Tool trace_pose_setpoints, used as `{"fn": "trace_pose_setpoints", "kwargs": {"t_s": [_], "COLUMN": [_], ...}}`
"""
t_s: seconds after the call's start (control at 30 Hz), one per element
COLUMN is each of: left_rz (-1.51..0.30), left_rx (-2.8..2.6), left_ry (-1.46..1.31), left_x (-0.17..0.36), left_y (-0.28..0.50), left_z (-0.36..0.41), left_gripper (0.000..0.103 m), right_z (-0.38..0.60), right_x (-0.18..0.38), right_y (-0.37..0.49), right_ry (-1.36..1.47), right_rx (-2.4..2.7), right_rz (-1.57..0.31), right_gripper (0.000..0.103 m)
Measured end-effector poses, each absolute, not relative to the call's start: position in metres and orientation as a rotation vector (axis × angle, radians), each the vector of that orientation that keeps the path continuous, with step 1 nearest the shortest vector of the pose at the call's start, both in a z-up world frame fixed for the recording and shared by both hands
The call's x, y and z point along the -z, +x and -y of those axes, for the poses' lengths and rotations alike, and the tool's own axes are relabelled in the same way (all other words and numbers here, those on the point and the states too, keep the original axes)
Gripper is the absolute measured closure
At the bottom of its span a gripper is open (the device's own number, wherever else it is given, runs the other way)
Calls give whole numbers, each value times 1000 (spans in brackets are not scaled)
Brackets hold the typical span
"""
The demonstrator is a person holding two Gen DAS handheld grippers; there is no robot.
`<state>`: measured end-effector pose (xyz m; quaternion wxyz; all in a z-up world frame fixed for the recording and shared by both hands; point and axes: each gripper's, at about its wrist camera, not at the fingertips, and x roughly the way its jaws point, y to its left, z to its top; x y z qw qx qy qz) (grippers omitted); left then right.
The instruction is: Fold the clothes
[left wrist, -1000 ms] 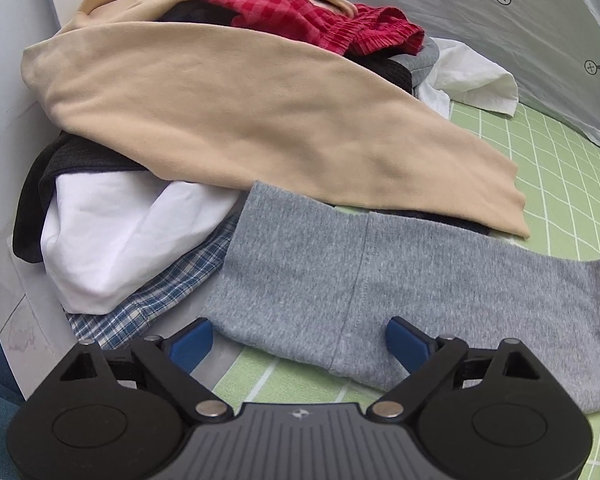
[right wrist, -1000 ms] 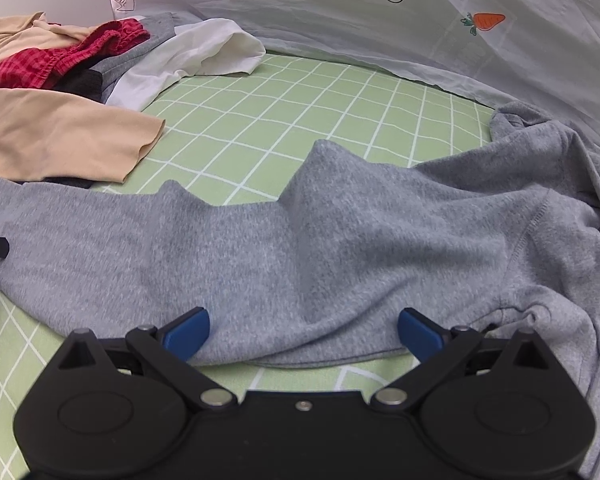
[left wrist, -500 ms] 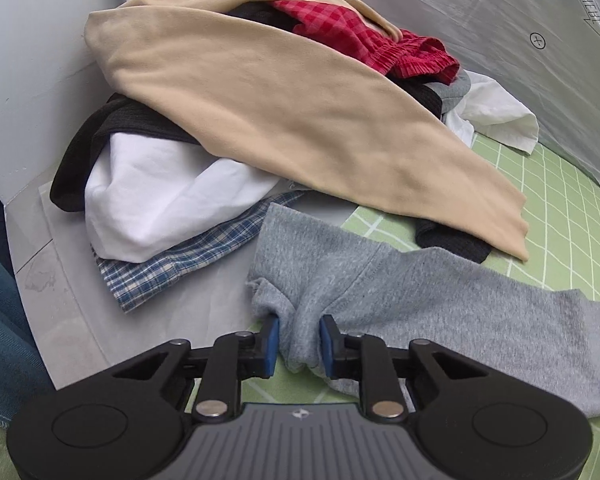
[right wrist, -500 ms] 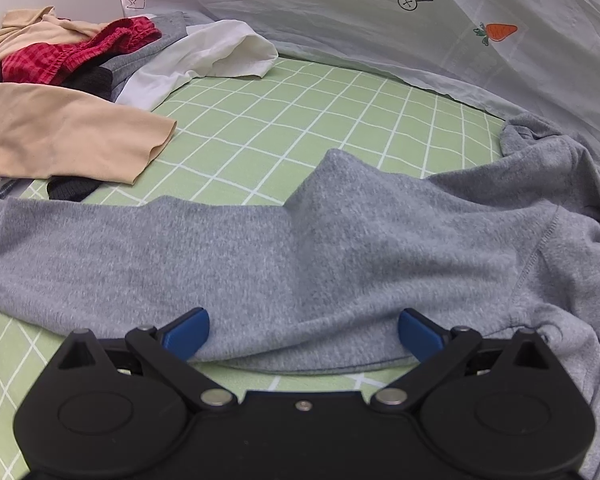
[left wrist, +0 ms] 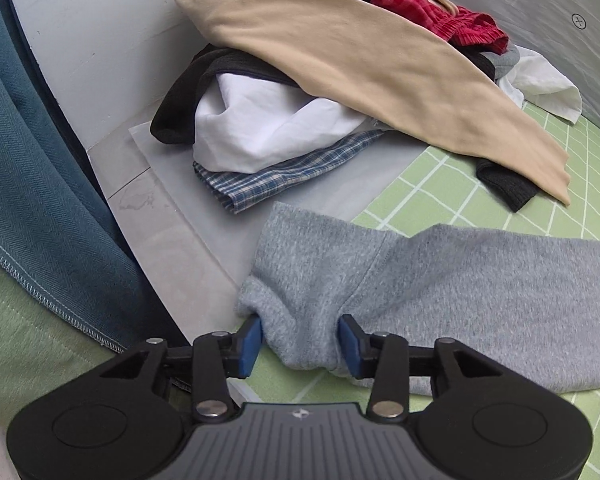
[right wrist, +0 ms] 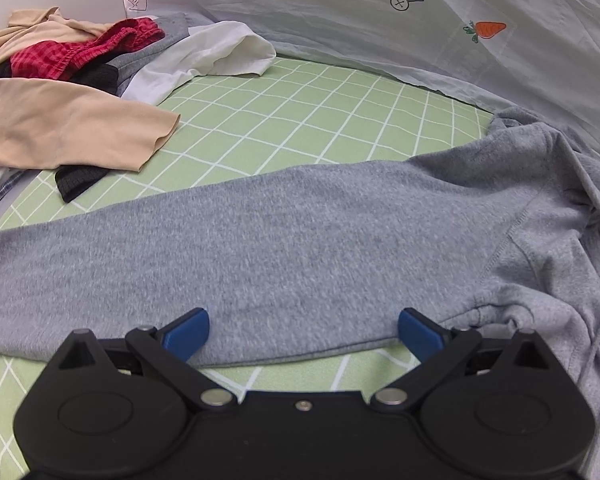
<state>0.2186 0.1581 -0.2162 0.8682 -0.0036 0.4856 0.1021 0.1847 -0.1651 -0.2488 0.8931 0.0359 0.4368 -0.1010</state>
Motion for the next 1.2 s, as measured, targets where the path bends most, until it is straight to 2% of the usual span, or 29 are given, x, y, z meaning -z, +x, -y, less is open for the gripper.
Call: {"fn": "trace_pose_setpoints", "kwargs": {"t_s": [0.23,0.3,0.37,0.43,0.77,1.0,1.2], "left_rz": [-950,-906,-869,-862,-884,-898,-987], "left_rx": [-239,-262,-261,-228,128,367,498], "left_ry": [7,54,58,45,158,257,280], "left_x": [204,196,189,185,194,200,216], "left_y": [208,206,206,207,188,137,83], "left_z": [-158,-153,-151,-147,-58,40,105], "left_gripper": [46,41,27,23,22,20,20], "right_z": [168,169,172,177,230,286,332], "right_x": [250,250,249,245,233,240,248], "right_y": [161,154,149,143,84,19,-36], "right_ry": [93,98,106,112,150,177,162], "right_rx": [246,257,276,296,465,552,618], "right_rz": [-904,-903,-898,-890,-845,-861,-930], "right_gripper": [1,1,1,1,1,1,1]}}
